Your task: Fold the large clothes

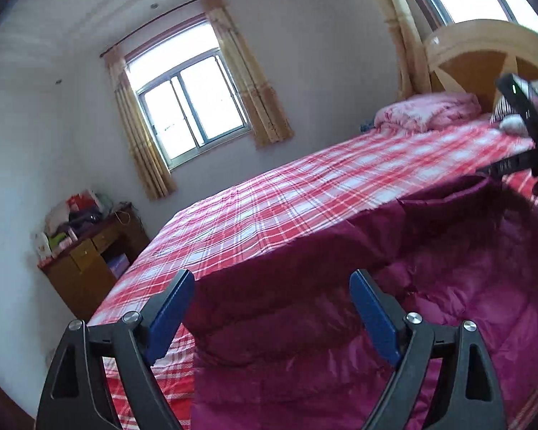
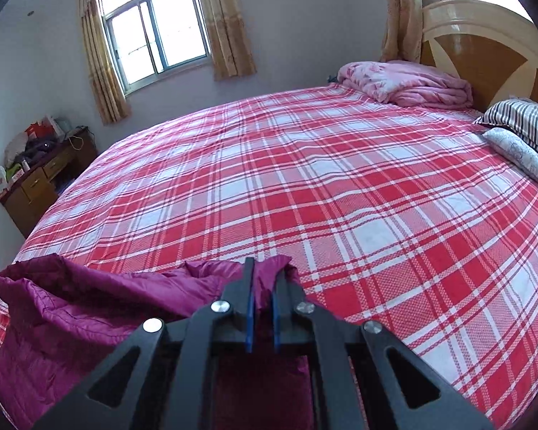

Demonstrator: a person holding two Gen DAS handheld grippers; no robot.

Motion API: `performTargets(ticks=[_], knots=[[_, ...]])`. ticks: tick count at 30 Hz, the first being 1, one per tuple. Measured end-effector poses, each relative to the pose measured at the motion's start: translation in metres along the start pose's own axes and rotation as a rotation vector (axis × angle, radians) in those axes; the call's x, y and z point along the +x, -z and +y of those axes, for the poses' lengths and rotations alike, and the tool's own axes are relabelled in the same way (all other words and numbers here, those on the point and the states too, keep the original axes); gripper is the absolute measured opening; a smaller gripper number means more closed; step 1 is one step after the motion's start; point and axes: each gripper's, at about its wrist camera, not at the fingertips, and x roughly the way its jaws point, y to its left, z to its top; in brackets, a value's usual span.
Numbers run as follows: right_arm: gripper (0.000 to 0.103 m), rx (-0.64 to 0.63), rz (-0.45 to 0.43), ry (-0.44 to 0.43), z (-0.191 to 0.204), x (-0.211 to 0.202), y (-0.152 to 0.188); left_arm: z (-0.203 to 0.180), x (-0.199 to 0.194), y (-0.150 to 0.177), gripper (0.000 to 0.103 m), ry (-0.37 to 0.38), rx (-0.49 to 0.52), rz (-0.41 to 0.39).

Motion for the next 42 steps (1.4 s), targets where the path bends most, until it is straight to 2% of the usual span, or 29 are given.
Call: performTargets(ticks=[1, 2, 3, 5, 8, 11, 14, 16, 19, 21, 31, 42], knots=[[0.039, 0.017, -0.007, 0.012, -0.001, -0.003, 0.0, -0.01, 0.014, 0.004, 0.089, -0.044, 0.037, 0.015], [0.072, 0.034, -0.026, 0.027, 0.0, -0.009, 0.0, -0.016, 0.027, 0.008, 0.089, -0.073, 0.047, 0.036], [0.093, 0.055, -0.063, 0.026, 0.0, -0.02, 0.0, -0.017, 0.042, 0.012, 0.089, -0.078, 0.039, 0.076], [0.094, 0.027, -0.116, -0.016, 0.013, -0.04, 0.003, -0.013, 0.069, 0.02, 0.089, -0.098, -0.007, 0.177], [0.087, -0.1, -0.108, -0.081, 0.056, -0.046, 0.014, 0.003, 0.092, 0.024, 0.089, -0.092, -0.112, 0.275], [0.078, -0.205, -0.044, -0.143, 0.099, -0.031, 0.031, 0.016, 0.104, 0.019, 0.089, -0.115, -0.163, 0.302], [0.077, -0.279, -0.022, -0.103, 0.123, -0.007, 0.042, 0.019, 0.111, 0.01, 0.089, -0.145, -0.165, 0.289], [0.077, -0.299, 0.04, -0.079, 0.125, 0.015, 0.046, 0.024, 0.11, 0.012, 0.089, -0.149, -0.172, 0.28], [0.077, -0.262, 0.104, -0.06, 0.115, 0.04, 0.05, 0.021, 0.131, 0.023, 0.089, -0.129, -0.176, 0.341], [0.077, -0.242, 0.105, -0.069, 0.107, 0.043, 0.053, 0.014, 0.14, 0.029, 0.089, -0.118, -0.186, 0.378], [0.077, -0.257, 0.143, -0.038, 0.111, 0.05, 0.059, 0.012, 0.156, 0.04, 0.093, -0.09, -0.213, 0.434], [0.078, -0.203, 0.174, -0.029, 0.102, 0.056, 0.06, 0.003, 0.166, 0.042, 0.094, -0.081, -0.174, 0.474]])
